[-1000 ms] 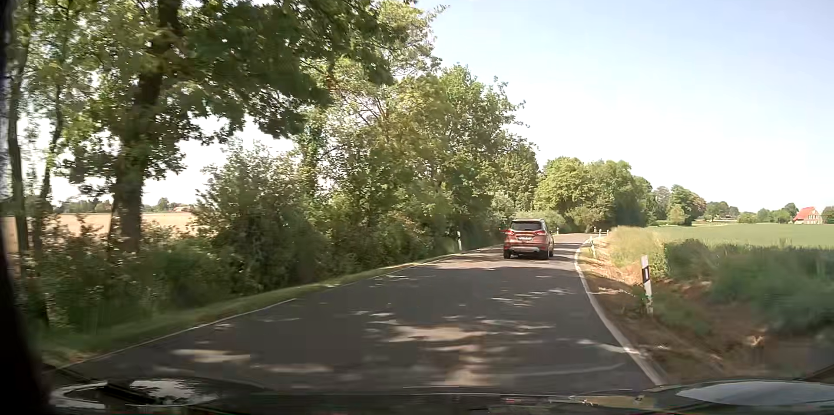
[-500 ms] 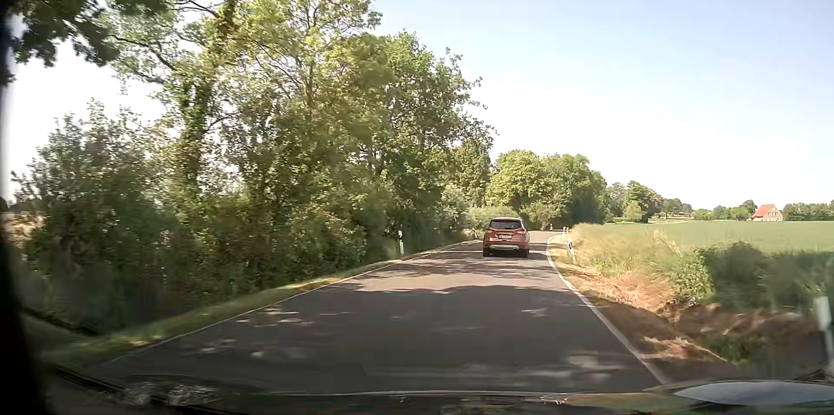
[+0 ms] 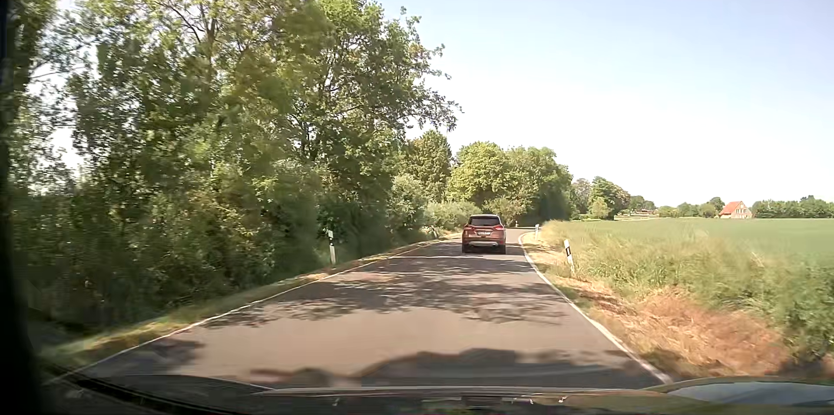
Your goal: Follow the waypoints while adhering to traffic rules and regulations
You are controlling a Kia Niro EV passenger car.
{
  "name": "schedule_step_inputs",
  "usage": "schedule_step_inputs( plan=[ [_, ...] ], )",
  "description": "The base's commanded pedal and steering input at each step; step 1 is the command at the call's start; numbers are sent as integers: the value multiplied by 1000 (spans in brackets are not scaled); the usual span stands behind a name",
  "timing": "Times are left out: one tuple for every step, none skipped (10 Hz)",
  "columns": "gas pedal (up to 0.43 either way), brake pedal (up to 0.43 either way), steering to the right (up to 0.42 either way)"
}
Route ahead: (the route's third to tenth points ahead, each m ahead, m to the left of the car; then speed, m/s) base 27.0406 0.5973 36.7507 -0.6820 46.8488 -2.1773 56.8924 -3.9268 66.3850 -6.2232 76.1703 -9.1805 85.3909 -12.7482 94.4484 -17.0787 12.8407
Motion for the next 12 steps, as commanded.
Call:
schedule_step_inputs(
  plan=[
    [240, 0, 40],
    [240, 0, 31],
    [240, 0, 23],
    [240, 0, 20],
    [240, 0, 20],
    [240, 0, 20],
    [240, 0, 20],
    [240, 0, 20],
    [240, 0, 20],
    [240, 0, 18],
    [240, 0, 16],
    [240, 0, 14]
  ],
)
